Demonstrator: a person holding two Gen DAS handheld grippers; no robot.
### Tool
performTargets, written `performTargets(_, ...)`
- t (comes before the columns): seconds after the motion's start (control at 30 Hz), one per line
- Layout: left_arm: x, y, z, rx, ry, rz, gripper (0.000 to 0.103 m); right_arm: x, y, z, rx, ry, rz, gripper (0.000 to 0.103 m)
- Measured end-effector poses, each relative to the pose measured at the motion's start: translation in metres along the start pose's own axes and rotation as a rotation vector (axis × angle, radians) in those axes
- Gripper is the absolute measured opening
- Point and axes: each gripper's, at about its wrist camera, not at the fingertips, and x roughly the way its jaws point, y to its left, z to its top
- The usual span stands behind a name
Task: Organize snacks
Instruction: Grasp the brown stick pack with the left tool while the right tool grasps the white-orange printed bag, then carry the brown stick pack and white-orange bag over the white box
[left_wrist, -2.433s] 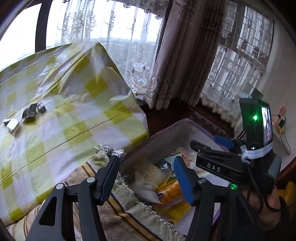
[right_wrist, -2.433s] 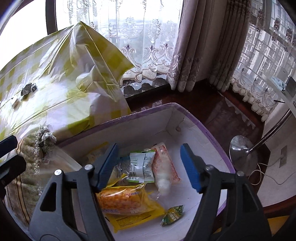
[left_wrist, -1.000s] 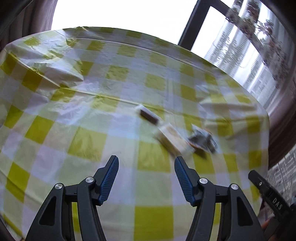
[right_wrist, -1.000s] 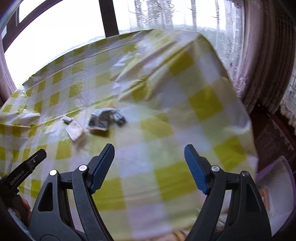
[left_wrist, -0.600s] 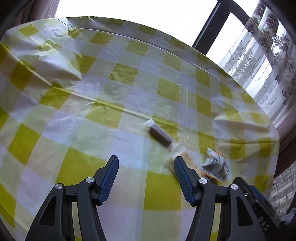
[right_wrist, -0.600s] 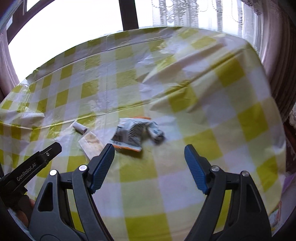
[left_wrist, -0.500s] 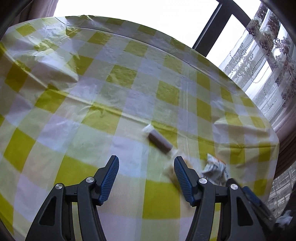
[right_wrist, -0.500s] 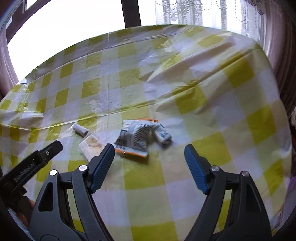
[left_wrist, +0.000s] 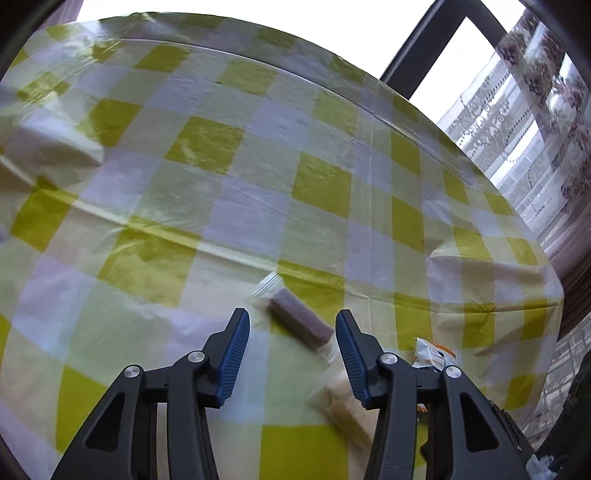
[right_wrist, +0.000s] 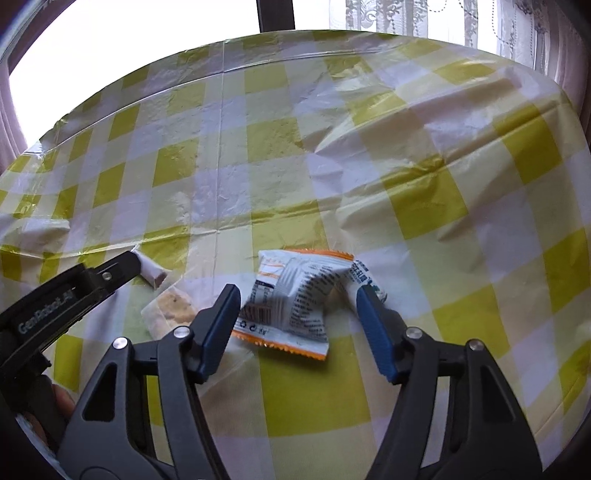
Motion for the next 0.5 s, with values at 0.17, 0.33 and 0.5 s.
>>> performTargets(0.17,0.013,-0.015,0.003,0.090,0.000,0.070,0.036,0.005,0.009,0.002,-0.059,-0.019,-0.029,0.053)
performTargets(0.33,0.013,-0.025,-0.003,0.191,0.004,0.130,0.019,0.009,0.007,0.002,-0.057,0.004,0.015,0.041)
performTargets(0.5,0.001,-0.010,-0.008,0.169,0.013,0.136,0.014,0.000,0.001,-0.005,-0.069,-0.016,0.040,0.038)
